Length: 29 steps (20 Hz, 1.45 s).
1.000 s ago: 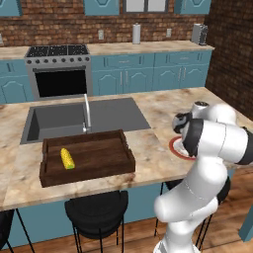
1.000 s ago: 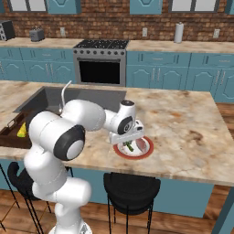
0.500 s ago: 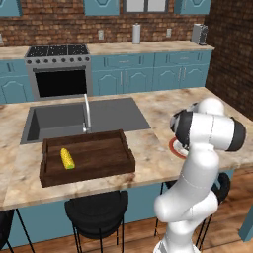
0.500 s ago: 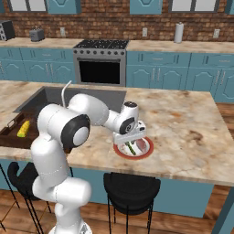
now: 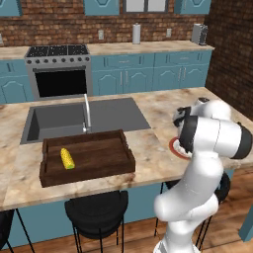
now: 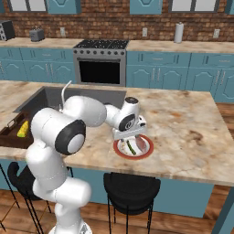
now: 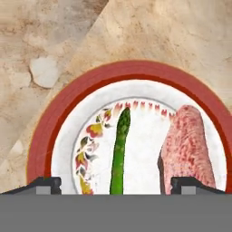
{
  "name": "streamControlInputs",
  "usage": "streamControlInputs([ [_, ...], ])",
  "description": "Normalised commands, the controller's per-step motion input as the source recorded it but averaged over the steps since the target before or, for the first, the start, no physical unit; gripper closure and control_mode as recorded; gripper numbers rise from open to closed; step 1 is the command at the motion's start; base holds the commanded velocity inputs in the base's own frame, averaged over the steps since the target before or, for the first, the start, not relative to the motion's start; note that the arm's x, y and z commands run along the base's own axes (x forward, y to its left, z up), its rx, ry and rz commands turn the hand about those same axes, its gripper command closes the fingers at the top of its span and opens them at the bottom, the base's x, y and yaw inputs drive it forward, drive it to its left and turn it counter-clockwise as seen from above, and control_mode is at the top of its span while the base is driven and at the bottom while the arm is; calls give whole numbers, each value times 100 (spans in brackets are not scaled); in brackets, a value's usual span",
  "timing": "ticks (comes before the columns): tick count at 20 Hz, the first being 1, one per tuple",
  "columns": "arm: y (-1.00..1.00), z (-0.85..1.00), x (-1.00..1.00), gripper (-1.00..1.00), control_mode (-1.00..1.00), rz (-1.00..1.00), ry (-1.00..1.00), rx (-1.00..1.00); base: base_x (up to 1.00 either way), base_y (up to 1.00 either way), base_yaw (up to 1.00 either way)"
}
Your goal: Create a steak meal by picking up the steak and asparagus from the tray and placing them on the plate. Leave the corn on the tray.
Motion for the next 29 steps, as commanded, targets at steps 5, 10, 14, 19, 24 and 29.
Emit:
streamControlInputs([
  [5,45,77,-65,-100,-100,6,-24,-5,0,0,0],
  [10,55,99,-67,-100,-100,12,-27,-9,0,0,0],
  [14,59,100,-68,-100,-100,14,-25,-11,0,0,0],
  [19,51,100,-81,-100,-100,10,-18,-12,0,0,0],
  [24,46,99,-71,-100,-100,1,-8,-14,0,0,0],
  [29,-9,13,-14,-100,-100,1,-3,-3,0,0,0],
])
